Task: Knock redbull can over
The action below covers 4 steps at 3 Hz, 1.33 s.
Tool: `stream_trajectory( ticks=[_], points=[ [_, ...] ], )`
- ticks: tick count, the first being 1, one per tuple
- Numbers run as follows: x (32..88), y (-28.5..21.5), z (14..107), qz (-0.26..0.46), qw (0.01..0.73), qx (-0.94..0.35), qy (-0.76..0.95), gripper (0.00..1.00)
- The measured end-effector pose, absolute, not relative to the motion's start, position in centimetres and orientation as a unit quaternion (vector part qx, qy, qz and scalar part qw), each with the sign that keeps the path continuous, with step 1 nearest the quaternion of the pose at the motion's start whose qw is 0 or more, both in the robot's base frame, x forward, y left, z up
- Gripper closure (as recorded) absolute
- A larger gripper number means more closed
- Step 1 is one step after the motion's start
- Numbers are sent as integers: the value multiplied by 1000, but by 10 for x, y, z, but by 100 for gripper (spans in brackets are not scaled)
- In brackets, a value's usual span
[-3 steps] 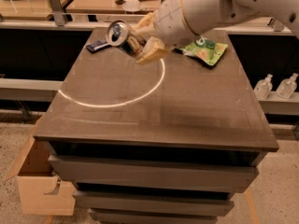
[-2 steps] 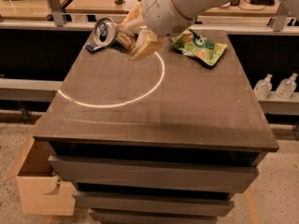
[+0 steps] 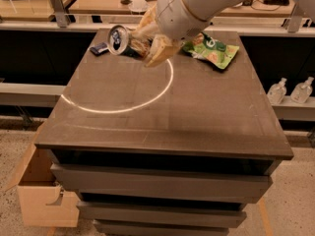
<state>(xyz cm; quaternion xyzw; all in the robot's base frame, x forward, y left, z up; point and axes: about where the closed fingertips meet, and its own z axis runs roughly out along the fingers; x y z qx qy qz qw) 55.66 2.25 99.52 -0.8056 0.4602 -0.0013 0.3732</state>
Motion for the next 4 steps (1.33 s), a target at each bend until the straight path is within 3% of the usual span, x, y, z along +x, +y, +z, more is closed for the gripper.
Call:
stream_trajectory(
  ticks=[2, 4],
  points=[
    [581, -64, 951, -47, 234, -871, 430, 100],
    [583, -34, 875, -35, 108, -940, 323, 97]
  ],
)
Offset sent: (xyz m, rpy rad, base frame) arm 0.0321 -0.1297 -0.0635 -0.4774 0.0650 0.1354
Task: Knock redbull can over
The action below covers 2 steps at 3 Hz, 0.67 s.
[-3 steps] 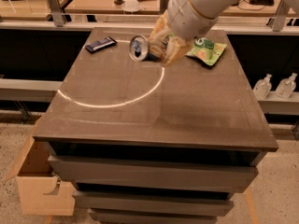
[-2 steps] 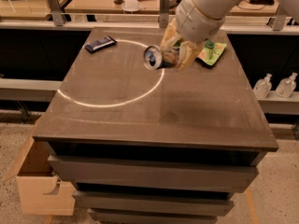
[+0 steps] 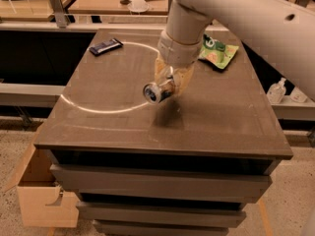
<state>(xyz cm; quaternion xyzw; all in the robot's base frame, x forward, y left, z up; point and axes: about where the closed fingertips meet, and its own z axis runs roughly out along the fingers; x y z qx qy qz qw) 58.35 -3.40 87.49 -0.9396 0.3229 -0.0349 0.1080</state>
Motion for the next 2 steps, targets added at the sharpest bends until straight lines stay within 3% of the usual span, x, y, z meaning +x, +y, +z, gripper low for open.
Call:
stream_trajectory(
  ticks=[2],
  points=[
    [602, -36, 854, -160, 4, -936, 314, 51]
  ],
)
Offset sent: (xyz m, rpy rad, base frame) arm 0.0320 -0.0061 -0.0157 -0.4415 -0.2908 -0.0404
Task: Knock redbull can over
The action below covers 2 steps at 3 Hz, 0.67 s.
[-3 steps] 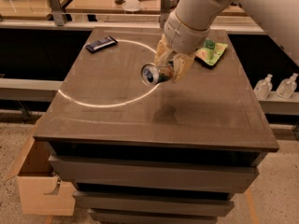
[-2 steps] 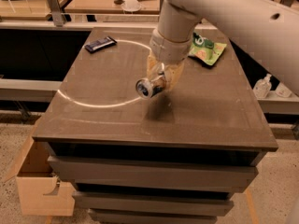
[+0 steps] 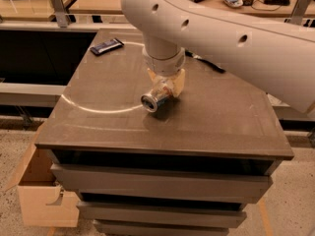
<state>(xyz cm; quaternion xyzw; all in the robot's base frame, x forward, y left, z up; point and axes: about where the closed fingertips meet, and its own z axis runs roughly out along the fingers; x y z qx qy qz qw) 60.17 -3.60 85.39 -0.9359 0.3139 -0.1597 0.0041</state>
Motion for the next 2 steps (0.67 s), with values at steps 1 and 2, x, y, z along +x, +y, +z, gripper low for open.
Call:
stream_trajectory(
  ticks=[1, 2],
  points=[
    [605, -33, 851, -192, -25, -931, 310, 20],
    [607, -37, 856, -194, -24, -927, 320, 0]
  ],
)
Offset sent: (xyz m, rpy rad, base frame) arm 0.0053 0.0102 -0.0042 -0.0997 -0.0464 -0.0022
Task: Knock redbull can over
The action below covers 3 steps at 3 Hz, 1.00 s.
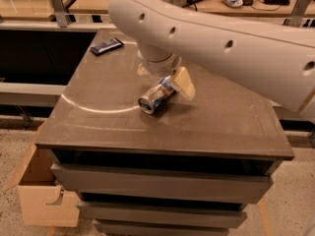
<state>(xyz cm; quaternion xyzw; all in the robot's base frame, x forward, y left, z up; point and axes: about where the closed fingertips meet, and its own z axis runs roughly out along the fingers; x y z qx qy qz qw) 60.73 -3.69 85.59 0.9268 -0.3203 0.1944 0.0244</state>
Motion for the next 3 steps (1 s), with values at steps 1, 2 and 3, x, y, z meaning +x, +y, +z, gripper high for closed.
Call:
stream_trajectory(
  ticks=[1, 2, 3],
  points=[
    [620, -46, 889, 201, -12, 912, -356, 0],
    [635, -79, 963, 245, -49, 874, -417, 0],
    [643, -83, 994, 262, -77, 861, -429, 0]
  ],
)
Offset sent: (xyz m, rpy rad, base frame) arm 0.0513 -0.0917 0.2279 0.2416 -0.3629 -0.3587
